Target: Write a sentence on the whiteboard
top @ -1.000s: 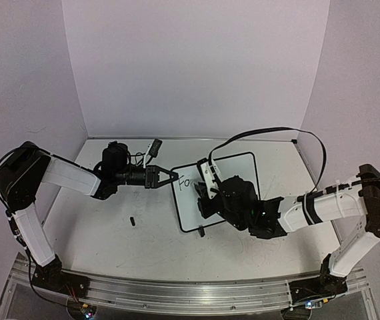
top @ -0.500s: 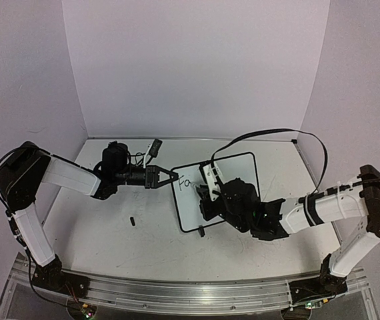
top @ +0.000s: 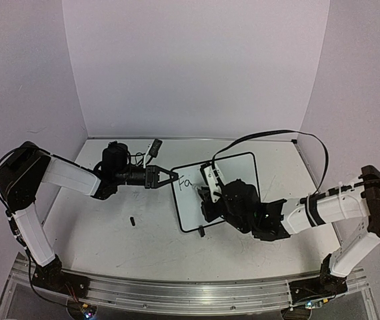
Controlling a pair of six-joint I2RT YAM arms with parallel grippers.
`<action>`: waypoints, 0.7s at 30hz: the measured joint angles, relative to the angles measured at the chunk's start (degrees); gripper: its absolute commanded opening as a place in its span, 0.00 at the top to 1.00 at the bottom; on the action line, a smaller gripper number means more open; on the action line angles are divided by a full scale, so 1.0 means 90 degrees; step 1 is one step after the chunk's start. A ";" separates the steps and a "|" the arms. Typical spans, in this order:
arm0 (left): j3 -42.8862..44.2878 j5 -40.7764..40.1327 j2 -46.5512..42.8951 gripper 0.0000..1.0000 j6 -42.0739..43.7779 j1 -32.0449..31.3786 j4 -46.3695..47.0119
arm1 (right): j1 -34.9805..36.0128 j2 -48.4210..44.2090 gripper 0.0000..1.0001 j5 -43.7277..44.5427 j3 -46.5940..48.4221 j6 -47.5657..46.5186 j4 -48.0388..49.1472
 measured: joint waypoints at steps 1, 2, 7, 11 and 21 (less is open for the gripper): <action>0.0000 0.0000 0.0000 1.00 0.0000 0.0000 0.0001 | 0.0000 -0.0007 1.00 -0.0003 0.0000 -0.0001 -0.0003; 0.0000 0.0000 0.0000 1.00 0.0000 0.0000 0.0002 | 0.0000 -0.0017 1.00 -0.0006 0.0000 -0.0003 -0.0008; 0.0000 0.0002 0.0000 1.00 0.0002 -0.0001 0.0002 | -0.0015 -0.0166 1.00 -0.0104 0.0000 -0.0011 -0.0067; 0.0000 0.0002 0.0000 1.00 0.0004 -0.0002 0.0003 | -0.0049 -0.0305 1.00 -0.0144 0.0011 -0.0063 0.0022; 0.0000 0.0002 0.0000 1.00 0.0005 -0.0005 0.0004 | -0.0066 -0.0173 1.00 -0.0129 0.0196 -0.0128 0.0076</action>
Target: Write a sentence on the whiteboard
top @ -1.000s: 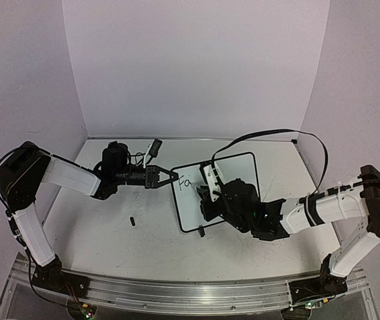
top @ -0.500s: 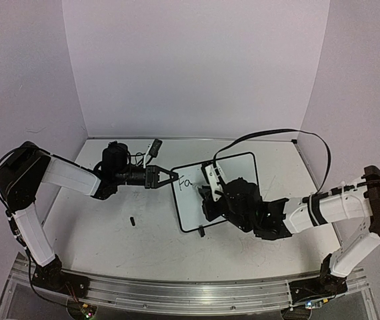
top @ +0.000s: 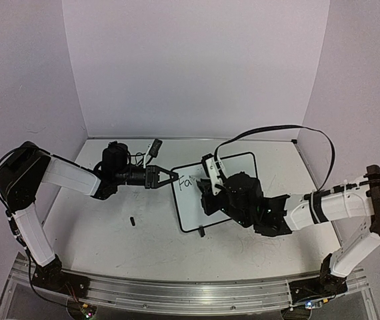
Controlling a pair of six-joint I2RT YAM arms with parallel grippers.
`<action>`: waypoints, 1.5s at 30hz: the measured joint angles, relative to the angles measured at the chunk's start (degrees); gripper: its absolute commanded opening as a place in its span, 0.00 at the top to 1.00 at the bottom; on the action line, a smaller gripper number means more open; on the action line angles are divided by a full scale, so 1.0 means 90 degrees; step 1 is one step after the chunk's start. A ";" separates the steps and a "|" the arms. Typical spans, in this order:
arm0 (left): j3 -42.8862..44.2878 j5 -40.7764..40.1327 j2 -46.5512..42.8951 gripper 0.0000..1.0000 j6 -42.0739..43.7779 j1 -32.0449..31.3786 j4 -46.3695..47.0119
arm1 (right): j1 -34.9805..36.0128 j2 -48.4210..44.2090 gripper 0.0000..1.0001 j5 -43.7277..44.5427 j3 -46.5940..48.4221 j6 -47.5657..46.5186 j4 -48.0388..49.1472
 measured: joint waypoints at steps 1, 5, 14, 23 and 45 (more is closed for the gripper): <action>0.0000 0.0000 0.0000 1.00 0.0000 0.0000 0.0000 | 0.0000 0.0021 1.00 0.0006 0.0009 -0.0005 -0.0001; 0.0000 0.0000 0.0000 1.00 0.0000 0.0000 0.0000 | -0.0012 0.0132 1.00 0.0058 0.0079 -0.0022 0.0006; 0.0000 0.0000 0.0000 1.00 0.0000 0.0000 0.0000 | -0.0015 0.0151 1.00 0.0205 0.0083 -0.0022 0.0016; 0.0000 -0.0005 0.0000 1.00 -0.0005 0.0000 -0.0016 | -0.0011 0.0307 1.00 0.0335 0.0132 -0.0022 0.0086; 0.0000 0.0002 -0.0002 1.00 0.0017 -0.0002 -0.0019 | -0.0024 -0.0064 1.00 0.0143 -0.0165 0.0031 -0.0014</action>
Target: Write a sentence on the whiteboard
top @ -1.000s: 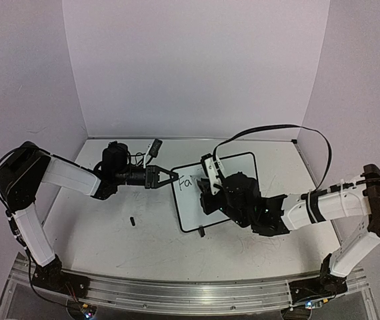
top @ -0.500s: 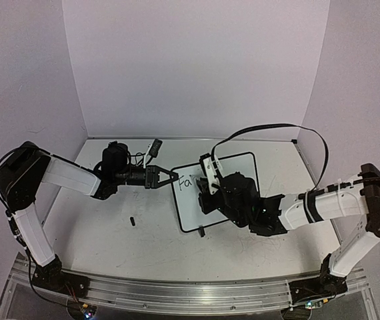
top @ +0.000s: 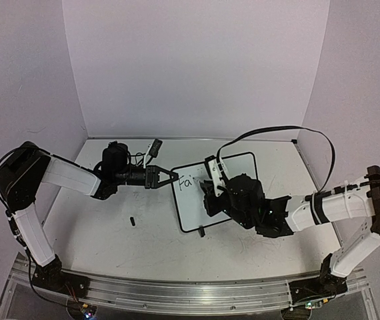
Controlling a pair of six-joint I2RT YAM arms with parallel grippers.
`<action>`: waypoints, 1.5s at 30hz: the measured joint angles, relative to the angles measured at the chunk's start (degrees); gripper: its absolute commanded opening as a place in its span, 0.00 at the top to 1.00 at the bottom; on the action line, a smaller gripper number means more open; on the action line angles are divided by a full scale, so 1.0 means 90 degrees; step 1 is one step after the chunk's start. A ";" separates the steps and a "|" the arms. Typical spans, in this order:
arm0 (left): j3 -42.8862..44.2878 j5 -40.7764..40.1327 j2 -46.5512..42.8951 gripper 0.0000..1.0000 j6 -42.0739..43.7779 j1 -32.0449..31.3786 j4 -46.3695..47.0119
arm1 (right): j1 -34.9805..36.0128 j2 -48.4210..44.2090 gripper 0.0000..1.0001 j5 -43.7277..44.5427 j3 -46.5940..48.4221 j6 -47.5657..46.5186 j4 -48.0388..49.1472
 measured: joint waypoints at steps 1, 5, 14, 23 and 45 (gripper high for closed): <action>0.0000 -0.0002 0.0000 1.00 0.0000 0.0000 0.0002 | 0.0000 0.0000 1.00 0.0002 0.0002 0.0000 0.0000; 0.0000 0.0000 0.0000 1.00 0.0000 0.0000 0.0002 | -0.0005 0.0045 1.00 0.0004 0.0037 -0.0005 0.0008; 0.0000 0.0000 0.0000 1.00 0.0002 0.0000 0.0000 | -0.0005 0.0202 1.00 0.0005 0.0139 -0.0025 0.0008; 0.0000 0.0000 0.0000 1.00 0.0002 0.0000 0.0000 | -0.0005 0.0207 1.00 0.0017 0.0143 -0.0032 0.0007; 0.0000 -0.0002 0.0000 1.00 0.0002 0.0000 -0.0010 | 0.0020 0.0200 1.00 0.0002 0.0019 0.0137 -0.0025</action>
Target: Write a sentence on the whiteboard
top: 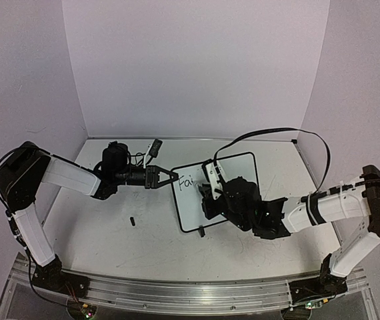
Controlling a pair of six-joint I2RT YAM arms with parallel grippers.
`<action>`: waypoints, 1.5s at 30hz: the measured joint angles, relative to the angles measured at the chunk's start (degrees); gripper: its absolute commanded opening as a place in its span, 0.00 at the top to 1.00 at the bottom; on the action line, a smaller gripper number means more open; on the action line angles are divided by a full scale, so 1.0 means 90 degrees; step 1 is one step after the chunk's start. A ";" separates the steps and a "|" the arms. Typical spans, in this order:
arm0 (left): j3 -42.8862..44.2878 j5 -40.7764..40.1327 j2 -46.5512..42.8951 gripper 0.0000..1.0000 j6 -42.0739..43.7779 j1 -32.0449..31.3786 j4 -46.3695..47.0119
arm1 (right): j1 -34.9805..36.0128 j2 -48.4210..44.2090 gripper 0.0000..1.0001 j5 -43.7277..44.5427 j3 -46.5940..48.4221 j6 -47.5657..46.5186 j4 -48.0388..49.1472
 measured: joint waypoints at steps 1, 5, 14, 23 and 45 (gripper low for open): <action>0.0000 0.0000 0.0000 1.00 0.0000 0.0000 -0.0002 | 0.0008 0.0000 1.00 0.0000 -0.0013 0.0019 -0.0010; 0.0000 0.0000 0.0000 1.00 0.0001 0.0000 -0.0002 | 0.0049 -0.0020 1.00 0.0000 -0.0080 0.0078 -0.0045; 0.0000 0.0001 0.0000 1.00 0.0002 0.0000 0.0000 | 0.0065 -0.0072 1.00 0.0004 -0.0111 0.0099 -0.0121; 0.0000 0.0002 0.0000 1.00 0.0002 0.0000 -0.0002 | -0.0040 -0.0345 1.00 0.0005 -0.0017 -0.0001 -0.0167; 0.0000 0.0004 0.0000 1.00 0.0004 0.0000 0.0000 | -0.0199 -0.0091 1.00 0.0008 0.0239 -0.0153 -0.0066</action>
